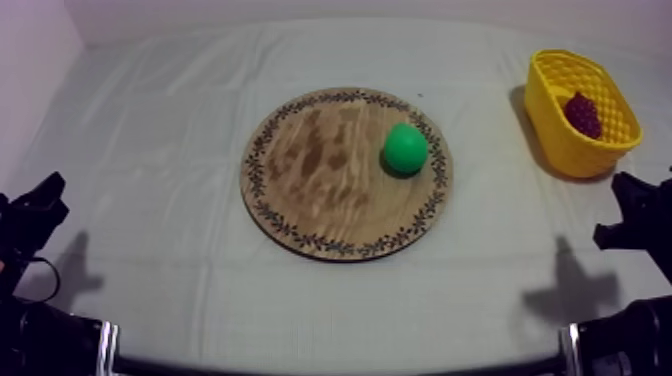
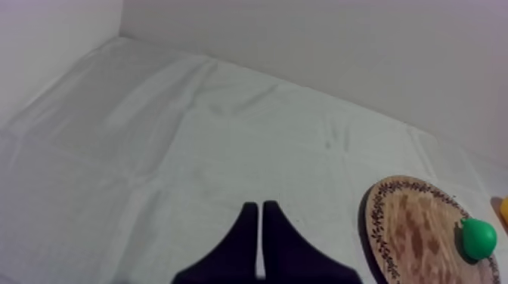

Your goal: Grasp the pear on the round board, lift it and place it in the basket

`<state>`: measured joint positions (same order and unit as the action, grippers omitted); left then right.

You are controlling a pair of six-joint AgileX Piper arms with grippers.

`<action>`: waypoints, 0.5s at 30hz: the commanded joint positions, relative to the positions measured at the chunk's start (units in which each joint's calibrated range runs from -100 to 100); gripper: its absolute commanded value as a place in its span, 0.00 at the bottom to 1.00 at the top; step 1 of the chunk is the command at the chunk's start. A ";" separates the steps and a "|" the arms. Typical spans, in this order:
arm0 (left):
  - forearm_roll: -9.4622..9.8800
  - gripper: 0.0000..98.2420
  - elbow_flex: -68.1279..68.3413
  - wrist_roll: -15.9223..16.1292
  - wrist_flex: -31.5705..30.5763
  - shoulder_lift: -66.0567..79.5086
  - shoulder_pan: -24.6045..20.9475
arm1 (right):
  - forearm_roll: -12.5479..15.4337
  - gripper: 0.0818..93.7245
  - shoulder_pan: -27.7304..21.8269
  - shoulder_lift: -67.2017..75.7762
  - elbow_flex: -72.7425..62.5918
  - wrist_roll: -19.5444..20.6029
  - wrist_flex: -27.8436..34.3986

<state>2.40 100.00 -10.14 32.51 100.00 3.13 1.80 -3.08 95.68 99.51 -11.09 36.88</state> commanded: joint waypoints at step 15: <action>0.02 0.00 0.00 0.01 -0.01 0.00 0.02 | 0.01 0.01 1.40 -0.01 0.05 0.01 0.04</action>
<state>2.40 100.00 -10.14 32.51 100.00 3.13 1.80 -1.69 95.68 99.51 -10.66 36.88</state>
